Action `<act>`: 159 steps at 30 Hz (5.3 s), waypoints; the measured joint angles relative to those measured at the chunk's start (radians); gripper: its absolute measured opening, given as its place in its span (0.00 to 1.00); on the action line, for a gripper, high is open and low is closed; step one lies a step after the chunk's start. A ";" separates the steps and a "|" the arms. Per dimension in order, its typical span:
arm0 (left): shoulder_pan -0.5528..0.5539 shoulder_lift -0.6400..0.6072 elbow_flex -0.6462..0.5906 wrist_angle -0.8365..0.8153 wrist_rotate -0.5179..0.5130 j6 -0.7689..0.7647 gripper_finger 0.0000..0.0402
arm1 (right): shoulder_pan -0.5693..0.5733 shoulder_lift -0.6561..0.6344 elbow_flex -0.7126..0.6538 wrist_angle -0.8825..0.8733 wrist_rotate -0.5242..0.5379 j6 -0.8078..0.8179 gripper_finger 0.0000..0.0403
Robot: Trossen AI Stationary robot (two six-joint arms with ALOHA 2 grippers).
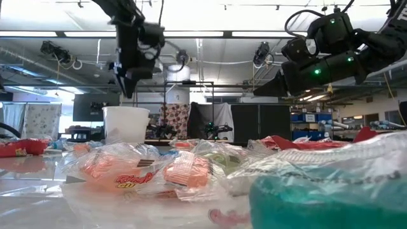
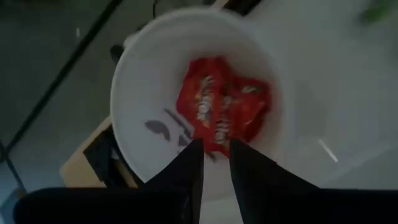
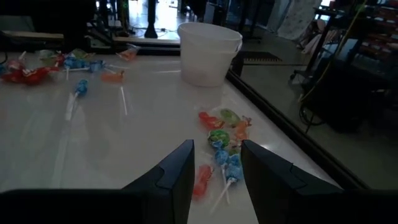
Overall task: Sort candy by brand, put in halloween buckets
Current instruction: Put the skittles into the white bucket
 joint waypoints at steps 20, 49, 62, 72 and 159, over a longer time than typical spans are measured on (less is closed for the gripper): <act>-0.772 -0.078 -0.002 -0.227 0.113 -0.524 0.21 | 0.001 0.000 0.000 0.027 0.005 0.056 0.36; -1.120 -0.076 -0.528 0.149 0.250 -1.025 0.35 | 0.035 0.000 0.000 0.089 -0.036 0.020 0.36; -1.111 -0.077 -0.617 0.251 0.251 -1.026 0.24 | 0.034 0.000 0.000 0.082 -0.036 0.026 0.36; -0.967 -0.131 -0.530 0.267 0.229 -0.859 0.04 | 0.031 0.000 0.000 0.083 -0.031 0.035 0.36; 0.111 -0.116 -0.133 0.281 -0.195 0.064 0.69 | 0.110 0.000 0.000 -0.105 0.097 0.209 0.36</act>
